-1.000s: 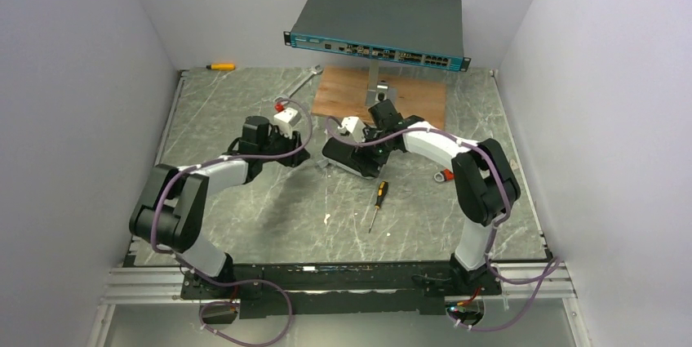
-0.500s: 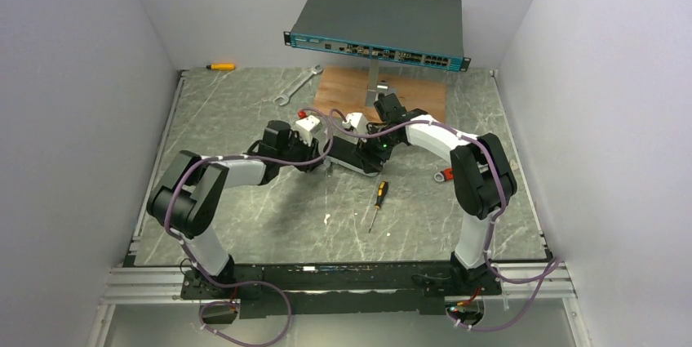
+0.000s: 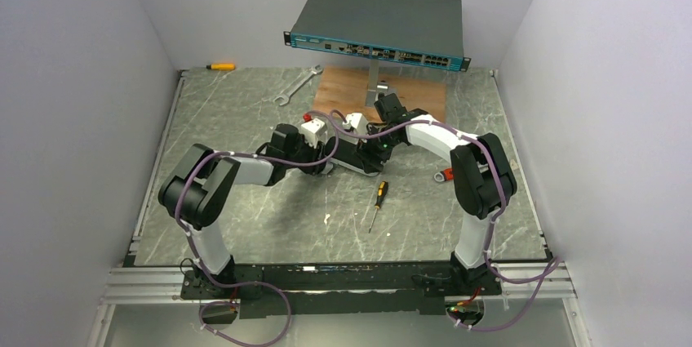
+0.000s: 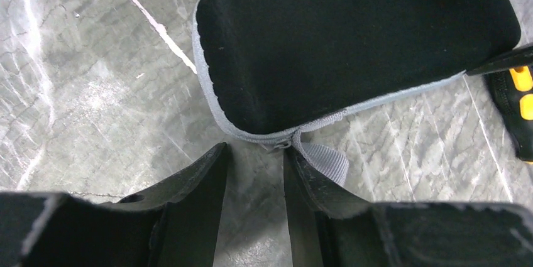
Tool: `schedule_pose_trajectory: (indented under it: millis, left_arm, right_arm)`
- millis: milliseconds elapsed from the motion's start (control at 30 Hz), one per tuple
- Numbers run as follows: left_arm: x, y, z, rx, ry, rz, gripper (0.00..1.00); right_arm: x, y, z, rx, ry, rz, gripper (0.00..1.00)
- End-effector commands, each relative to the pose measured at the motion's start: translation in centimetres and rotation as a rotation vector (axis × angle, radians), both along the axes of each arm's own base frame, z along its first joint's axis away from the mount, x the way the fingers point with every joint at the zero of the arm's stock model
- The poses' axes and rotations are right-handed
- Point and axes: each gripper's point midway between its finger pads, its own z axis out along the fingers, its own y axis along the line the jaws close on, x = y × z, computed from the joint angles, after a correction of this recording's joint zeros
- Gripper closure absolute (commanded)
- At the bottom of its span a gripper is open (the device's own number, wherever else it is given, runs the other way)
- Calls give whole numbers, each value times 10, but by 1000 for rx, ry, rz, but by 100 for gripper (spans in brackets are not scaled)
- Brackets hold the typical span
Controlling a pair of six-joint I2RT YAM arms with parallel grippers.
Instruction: Open the umbrella
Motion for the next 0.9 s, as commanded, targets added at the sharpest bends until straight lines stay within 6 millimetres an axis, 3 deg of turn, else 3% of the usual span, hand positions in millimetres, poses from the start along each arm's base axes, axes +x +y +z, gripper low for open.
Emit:
schedule_pose_trajectory:
  millis: [0, 100, 167, 333, 633, 867]
  left_arm:
    - [20, -13, 22, -65, -52, 46, 56]
    - [19, -17, 25, -96, -33, 62, 58]
    - [18, -18, 29, -125, -28, 82, 64]
    - [19, -18, 40, -166, -22, 107, 100]
    - [26, 31, 41, -124, -26, 201, 100]
    - [36, 43, 42, -93, -78, 168, 100]
  right_arm:
    - [-1, -8, -12, -37, 17, 9, 55]
    - [1, -11, -15, -53, 19, -5, 55]
    - [1, -12, -18, -60, 21, -13, 55]
    - [2, -15, -23, -84, 22, -16, 58]
    - [1, -19, -27, -114, 15, 29, 70]
    - [-3, -17, -30, -114, -10, 144, 78]
